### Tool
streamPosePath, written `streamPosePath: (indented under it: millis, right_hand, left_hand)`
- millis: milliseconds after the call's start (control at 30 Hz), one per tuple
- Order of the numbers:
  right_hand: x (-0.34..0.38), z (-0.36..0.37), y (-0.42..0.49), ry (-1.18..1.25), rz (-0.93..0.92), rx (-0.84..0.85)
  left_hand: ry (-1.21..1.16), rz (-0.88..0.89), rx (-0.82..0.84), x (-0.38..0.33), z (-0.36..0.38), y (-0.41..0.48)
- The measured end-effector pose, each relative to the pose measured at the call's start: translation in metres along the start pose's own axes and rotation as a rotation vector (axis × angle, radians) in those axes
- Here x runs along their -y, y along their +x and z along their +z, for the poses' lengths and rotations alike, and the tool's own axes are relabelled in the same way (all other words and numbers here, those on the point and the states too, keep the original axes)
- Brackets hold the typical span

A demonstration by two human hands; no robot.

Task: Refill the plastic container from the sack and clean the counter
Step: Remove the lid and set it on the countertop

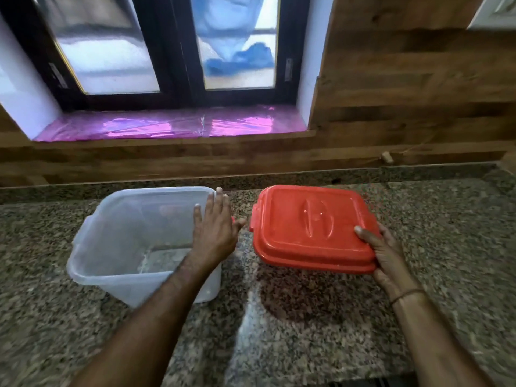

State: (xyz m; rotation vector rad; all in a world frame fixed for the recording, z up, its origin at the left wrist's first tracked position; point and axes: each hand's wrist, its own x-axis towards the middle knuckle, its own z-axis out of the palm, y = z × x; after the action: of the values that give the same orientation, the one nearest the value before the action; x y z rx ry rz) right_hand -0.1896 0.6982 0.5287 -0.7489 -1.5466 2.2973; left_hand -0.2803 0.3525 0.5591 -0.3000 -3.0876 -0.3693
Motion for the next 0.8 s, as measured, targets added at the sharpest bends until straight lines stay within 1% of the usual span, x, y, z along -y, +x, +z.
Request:
streamPosePath:
  millis: [167, 367, 467, 567, 700, 800]
  right_hand:
    - [-0.05, -0.009, 0.03, -0.042, 0.119, 0.056]
    - [-0.101, -0.014, 0.047, -0.145, 0.208, 0.071]
    - [-0.116, -0.017, 0.053, -0.237, 0.209, 0.063]
    - [-0.124, -0.019, 0.054, -0.388, 0.187, 0.038]
    - [-0.134, -0.018, 0.056, -0.715, 0.085, -0.018]
    - [-0.135, -0.01, 0.054, -0.826, 0.06, -0.054]
  left_hand:
    - [0.103, -0.007, -0.037, 0.0, 0.006, 0.002]
    - [0.1, -0.026, -0.045, -0.008, 0.013, 0.004]
    - [0.084, -0.03, -0.027, -0.016, 0.015, 0.005]
    - [0.11, -0.028, -0.032, -0.017, 0.016, 0.006]
    - [0.148, -0.038, -0.046, -0.004, 0.009, 0.004]
    - [0.146, -0.047, -0.037, 0.004, 0.003, 0.002]
